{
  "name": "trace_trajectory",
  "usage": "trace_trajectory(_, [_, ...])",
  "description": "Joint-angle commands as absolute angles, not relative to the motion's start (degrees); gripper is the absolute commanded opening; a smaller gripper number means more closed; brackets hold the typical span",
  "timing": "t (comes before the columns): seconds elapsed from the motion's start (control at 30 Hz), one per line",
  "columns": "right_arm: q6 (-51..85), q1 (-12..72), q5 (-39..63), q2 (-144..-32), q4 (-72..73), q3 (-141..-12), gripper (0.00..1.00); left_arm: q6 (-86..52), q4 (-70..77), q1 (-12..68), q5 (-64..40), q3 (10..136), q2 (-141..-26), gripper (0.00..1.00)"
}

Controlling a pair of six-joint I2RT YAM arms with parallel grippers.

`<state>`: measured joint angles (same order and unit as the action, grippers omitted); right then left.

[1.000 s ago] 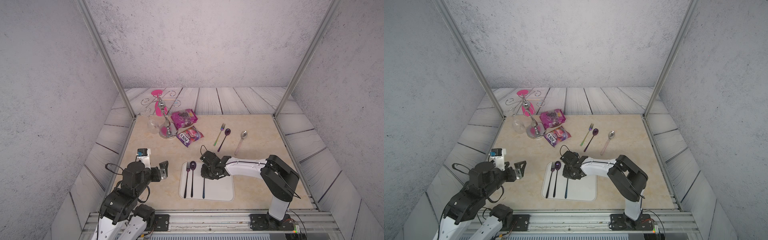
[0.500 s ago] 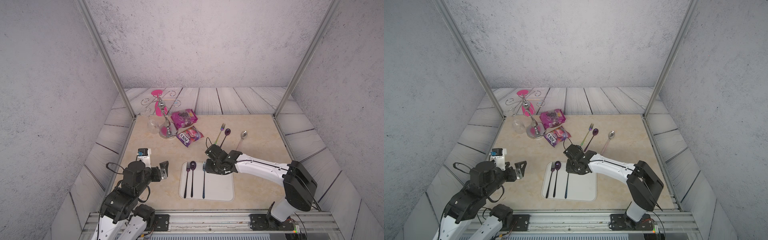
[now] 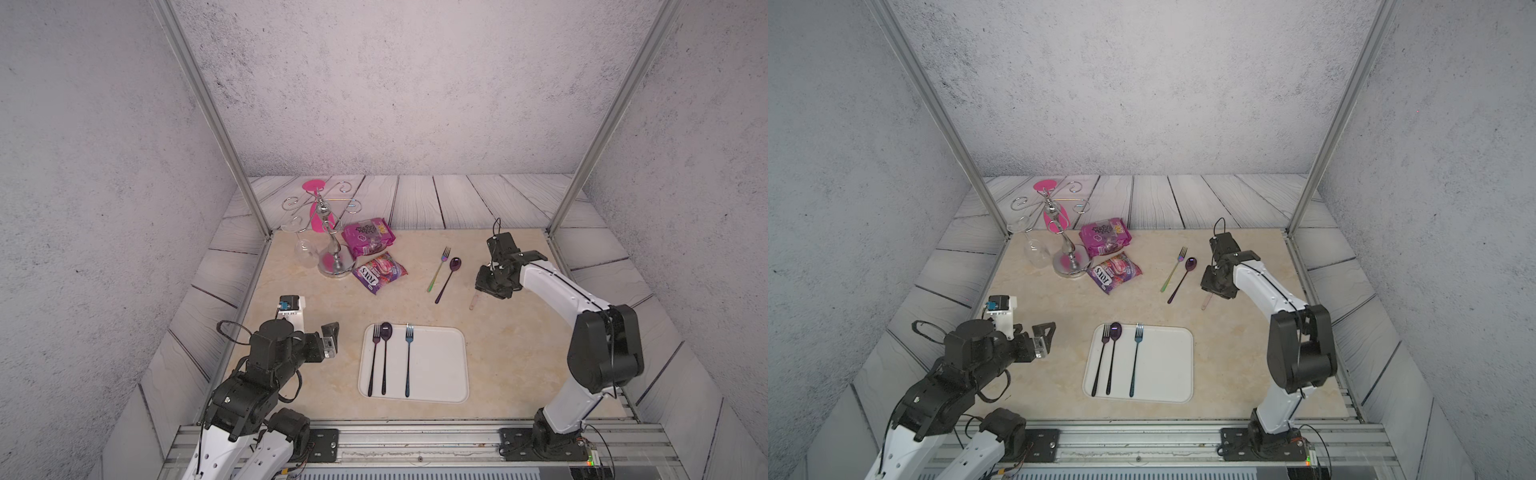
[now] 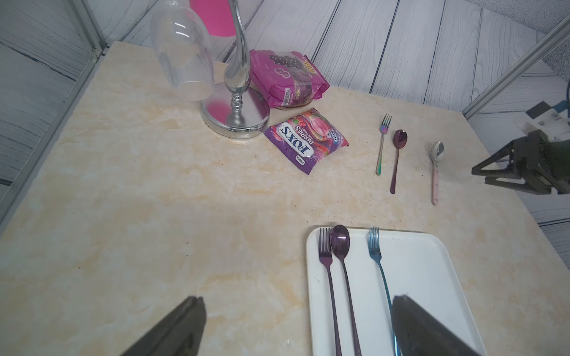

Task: Set the spoon and fork side by side
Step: Pick up the spoon from the center of the board.

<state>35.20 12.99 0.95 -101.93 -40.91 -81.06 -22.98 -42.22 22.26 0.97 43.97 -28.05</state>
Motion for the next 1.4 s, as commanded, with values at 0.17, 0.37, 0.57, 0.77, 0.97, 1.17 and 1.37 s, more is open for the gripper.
trace_trajectory(0.17, [31.9,9.0,0.4,-119.2,-45.3,-96.9,0.44,-22.9,-41.7,22.1,0.3,43.4,-28.1,1.0])
trace_trajectory(0.37, [32.2,8.7,0.4,-126.0,-45.9,-102.2,0.43,-22.8,-41.6,22.1,0.5,43.4,-28.3,1.0])
trace_trajectory(0.57, [32.7,8.7,0.4,-128.5,-45.2,-102.1,0.4,-22.8,-41.4,22.1,0.7,43.4,-28.2,1.0])
trace_trajectory(0.77, [32.5,8.6,-0.6,-129.7,-44.7,-101.3,0.34,-22.7,-41.4,22.1,0.8,43.5,-28.4,1.0])
trace_trajectory(0.97, [32.0,8.2,-0.3,-129.2,-44.2,-100.5,0.2,-22.7,-41.4,22.1,1.2,43.6,-28.3,1.0])
trace_trajectory(1.17, [30.9,8.2,-0.2,-125.0,-42.9,-98.1,0.03,-22.7,-41.6,22.1,1.3,43.6,-27.9,1.0])
trace_trajectory(1.37, [29.6,8.4,0.6,-115.6,-41.6,-91.7,0.0,-22.9,-41.7,22.1,1.3,43.5,-27.0,1.0])
